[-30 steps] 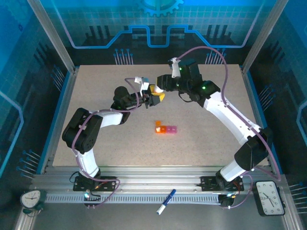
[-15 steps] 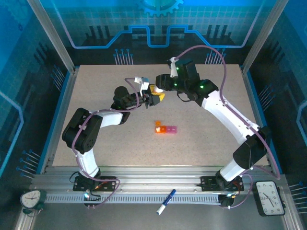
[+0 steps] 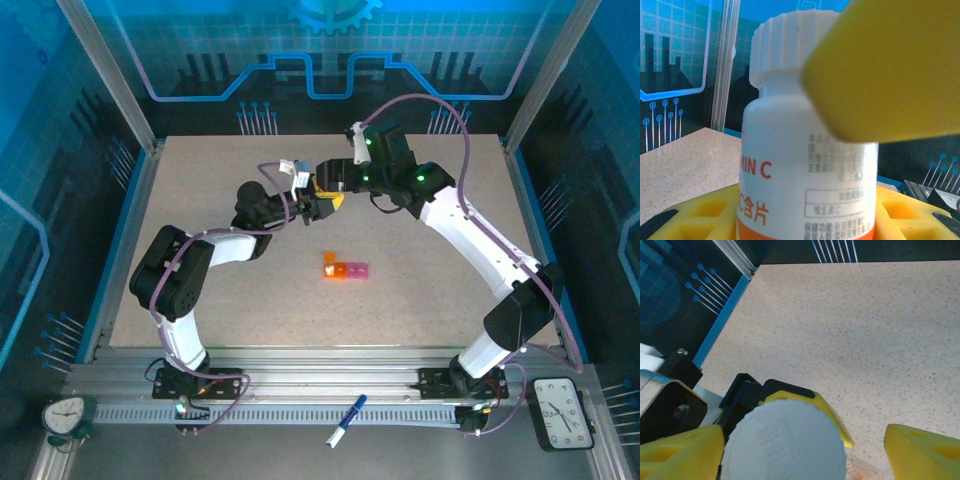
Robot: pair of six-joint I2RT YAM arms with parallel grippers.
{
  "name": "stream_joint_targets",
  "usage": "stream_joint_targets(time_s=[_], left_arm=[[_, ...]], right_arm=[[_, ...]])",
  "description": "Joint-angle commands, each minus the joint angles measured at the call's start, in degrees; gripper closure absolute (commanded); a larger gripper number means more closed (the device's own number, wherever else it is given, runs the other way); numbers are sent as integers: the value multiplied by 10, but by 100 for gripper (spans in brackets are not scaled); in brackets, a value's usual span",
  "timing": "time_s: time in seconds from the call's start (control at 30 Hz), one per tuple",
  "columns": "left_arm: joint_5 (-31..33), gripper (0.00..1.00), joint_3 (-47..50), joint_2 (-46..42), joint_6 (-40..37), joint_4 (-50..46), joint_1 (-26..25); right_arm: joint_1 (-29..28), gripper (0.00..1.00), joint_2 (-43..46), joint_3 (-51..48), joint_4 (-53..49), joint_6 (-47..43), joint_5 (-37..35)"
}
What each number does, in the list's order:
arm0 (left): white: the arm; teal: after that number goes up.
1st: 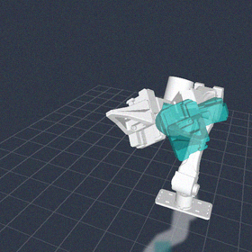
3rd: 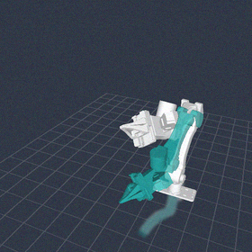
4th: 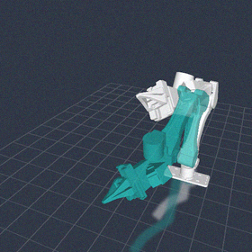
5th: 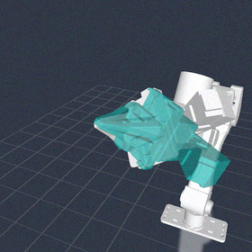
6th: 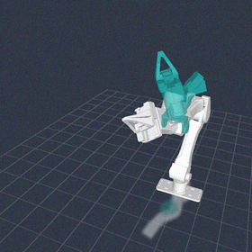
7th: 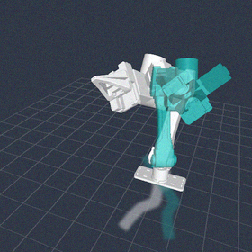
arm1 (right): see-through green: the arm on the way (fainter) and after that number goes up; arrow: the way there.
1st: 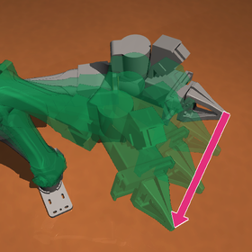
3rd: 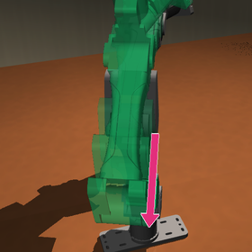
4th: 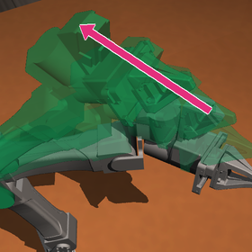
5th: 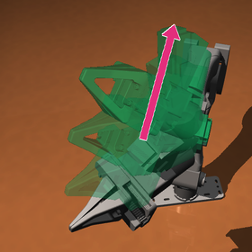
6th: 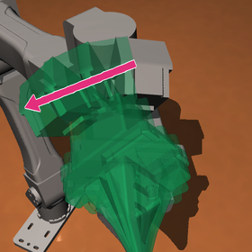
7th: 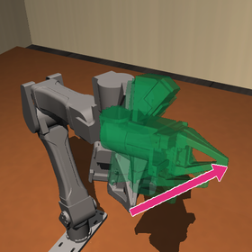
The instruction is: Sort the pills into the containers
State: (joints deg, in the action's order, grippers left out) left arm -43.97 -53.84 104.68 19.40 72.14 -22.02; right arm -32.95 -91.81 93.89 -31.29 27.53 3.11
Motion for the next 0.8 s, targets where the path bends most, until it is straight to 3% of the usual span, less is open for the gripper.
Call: stream_joint_targets(time_s=[0.0, 0.3, 0.4, 0.57, 0.77], left_arm=[[-2, 100, -6, -4, -13, 26, -2], [-3, 100, -5, -5, -13, 26, -2], [-4, 100, -6, -6, -12, 26, -1], [-7, 100, -7, -6, -9, 27, -1], [-9, 100, -8, -6, -8, 28, -1]], right_arm=[[2, 2, 33, 17, -2, -28, 39], [19, 0, 64, 10, 4, -62, 33], [44, 4, 68, 3, 21, -73, 72], [85, 13, 34, 40, -8, -134, 199], [95, 10, 6, 66, -49, -185, 234]])
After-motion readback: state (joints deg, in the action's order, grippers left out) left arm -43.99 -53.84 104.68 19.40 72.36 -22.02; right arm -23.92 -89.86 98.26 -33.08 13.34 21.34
